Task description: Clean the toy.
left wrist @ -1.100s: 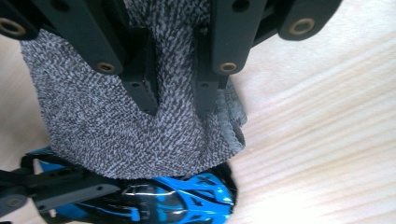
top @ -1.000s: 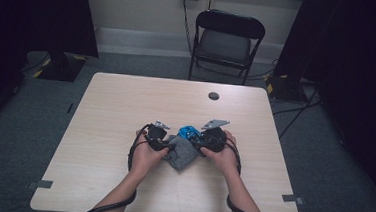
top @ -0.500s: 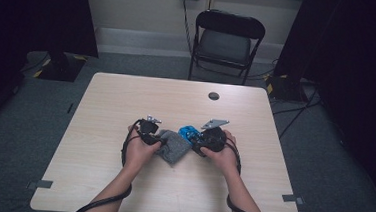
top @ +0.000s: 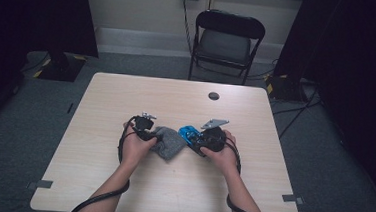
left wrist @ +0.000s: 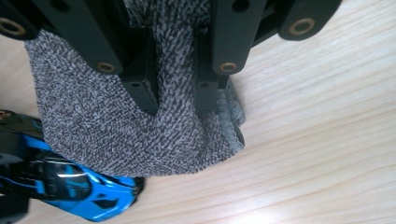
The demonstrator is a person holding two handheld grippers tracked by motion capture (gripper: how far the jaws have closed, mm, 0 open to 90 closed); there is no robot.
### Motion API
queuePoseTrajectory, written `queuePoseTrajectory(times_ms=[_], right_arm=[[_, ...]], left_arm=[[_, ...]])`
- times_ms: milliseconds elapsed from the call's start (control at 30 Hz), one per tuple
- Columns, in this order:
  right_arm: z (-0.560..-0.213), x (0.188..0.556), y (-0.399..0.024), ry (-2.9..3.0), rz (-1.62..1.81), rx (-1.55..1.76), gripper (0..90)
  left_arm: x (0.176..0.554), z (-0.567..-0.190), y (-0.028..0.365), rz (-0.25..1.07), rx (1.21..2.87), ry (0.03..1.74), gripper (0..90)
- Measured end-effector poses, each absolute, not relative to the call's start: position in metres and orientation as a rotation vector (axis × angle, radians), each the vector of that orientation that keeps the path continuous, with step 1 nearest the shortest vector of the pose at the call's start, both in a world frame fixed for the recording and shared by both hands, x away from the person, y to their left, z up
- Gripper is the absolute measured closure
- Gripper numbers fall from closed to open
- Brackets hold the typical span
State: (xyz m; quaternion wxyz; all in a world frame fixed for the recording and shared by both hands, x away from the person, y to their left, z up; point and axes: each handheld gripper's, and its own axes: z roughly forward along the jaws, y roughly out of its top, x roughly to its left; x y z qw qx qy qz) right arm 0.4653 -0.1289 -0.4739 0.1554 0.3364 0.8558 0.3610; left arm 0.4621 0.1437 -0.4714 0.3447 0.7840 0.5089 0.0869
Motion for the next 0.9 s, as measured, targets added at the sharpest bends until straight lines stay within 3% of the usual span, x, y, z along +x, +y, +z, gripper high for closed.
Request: queuePoseTrajectory(times_ms=[333, 900], right_arm=[[-0.474, 0.465, -0.129, 2.449, 1.039, 0.96, 42.3], [-0.475, 0.464, -0.13, 2.44, 1.047, 0.954, 41.9]], left_arm=[[0.466, -0.469, 0.163, 0.317, 1.996, 1.384, 74.2], [0.441, -0.454, 0.182, 0.223, 1.959, 1.322, 74.4]])
